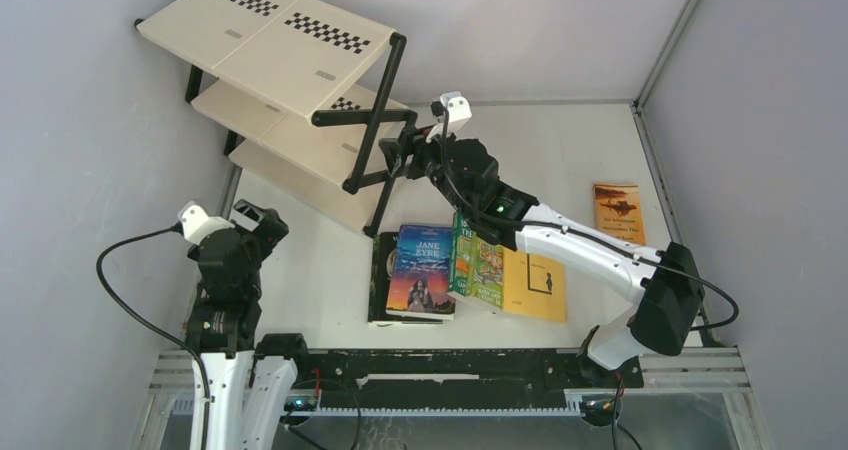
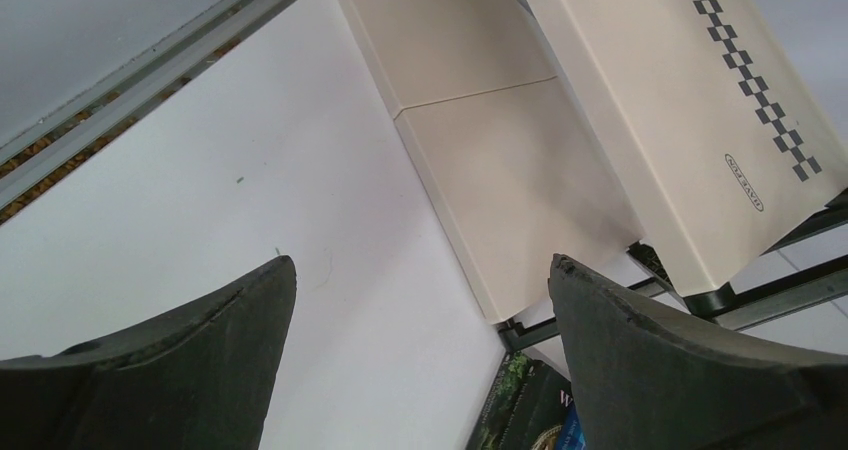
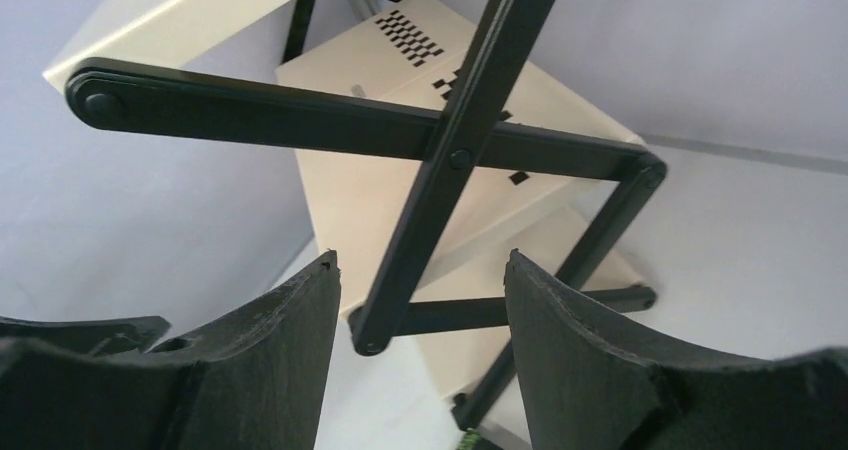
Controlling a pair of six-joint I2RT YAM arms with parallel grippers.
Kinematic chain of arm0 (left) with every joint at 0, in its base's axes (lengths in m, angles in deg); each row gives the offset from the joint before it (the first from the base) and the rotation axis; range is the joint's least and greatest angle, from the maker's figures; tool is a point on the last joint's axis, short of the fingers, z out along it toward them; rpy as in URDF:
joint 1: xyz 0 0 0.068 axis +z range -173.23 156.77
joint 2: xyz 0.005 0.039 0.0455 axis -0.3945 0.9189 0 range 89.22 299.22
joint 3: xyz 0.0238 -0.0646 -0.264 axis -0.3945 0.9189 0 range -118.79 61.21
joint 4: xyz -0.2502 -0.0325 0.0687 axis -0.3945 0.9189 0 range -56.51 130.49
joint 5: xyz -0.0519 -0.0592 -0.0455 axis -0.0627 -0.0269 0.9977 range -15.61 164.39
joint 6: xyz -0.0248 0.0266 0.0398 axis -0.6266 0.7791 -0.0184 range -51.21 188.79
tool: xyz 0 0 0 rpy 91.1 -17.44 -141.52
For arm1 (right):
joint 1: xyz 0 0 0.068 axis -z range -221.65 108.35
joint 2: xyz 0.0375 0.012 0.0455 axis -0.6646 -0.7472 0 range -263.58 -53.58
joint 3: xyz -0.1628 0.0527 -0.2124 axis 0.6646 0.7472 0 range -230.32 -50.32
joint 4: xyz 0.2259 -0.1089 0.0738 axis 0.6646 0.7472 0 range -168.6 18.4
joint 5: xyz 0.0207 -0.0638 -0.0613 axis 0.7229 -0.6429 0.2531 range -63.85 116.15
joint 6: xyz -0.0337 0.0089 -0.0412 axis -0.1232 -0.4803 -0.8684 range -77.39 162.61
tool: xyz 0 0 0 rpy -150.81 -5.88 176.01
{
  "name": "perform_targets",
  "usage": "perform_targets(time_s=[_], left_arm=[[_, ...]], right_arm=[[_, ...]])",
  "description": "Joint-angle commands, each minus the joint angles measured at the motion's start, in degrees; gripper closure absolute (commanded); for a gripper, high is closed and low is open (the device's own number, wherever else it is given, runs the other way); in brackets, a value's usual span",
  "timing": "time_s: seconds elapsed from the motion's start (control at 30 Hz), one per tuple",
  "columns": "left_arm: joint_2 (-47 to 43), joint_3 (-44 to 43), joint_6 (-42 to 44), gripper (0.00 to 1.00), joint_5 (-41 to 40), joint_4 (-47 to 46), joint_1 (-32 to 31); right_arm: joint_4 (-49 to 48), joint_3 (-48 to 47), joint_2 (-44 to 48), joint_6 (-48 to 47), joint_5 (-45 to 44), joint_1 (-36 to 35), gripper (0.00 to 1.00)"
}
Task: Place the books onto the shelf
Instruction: Move the shelf to the center of the board.
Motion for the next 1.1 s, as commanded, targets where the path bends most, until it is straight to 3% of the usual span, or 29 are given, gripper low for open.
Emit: perform_targets(time_s=[0.0,0.73,1.07], left_arm=[[0.3,-2.8,-0.3,0.0,2.2,-0.9,0.5],[2.5,-4.1,0.3,0.0,3.7,-2.3,0.5],[3.8,-4.3,0.4,0.0,3.2,-2.9,0.4]], right_arm=[[-5.6,0.0,-2.3,8.0,3.3,-0.5,0.32],[-15.9,0.2,-12.8,18.5,16.4,5.6,0.3],[-18.7,-1.8,-16.8,19.6,20.9,6.4,0.36]])
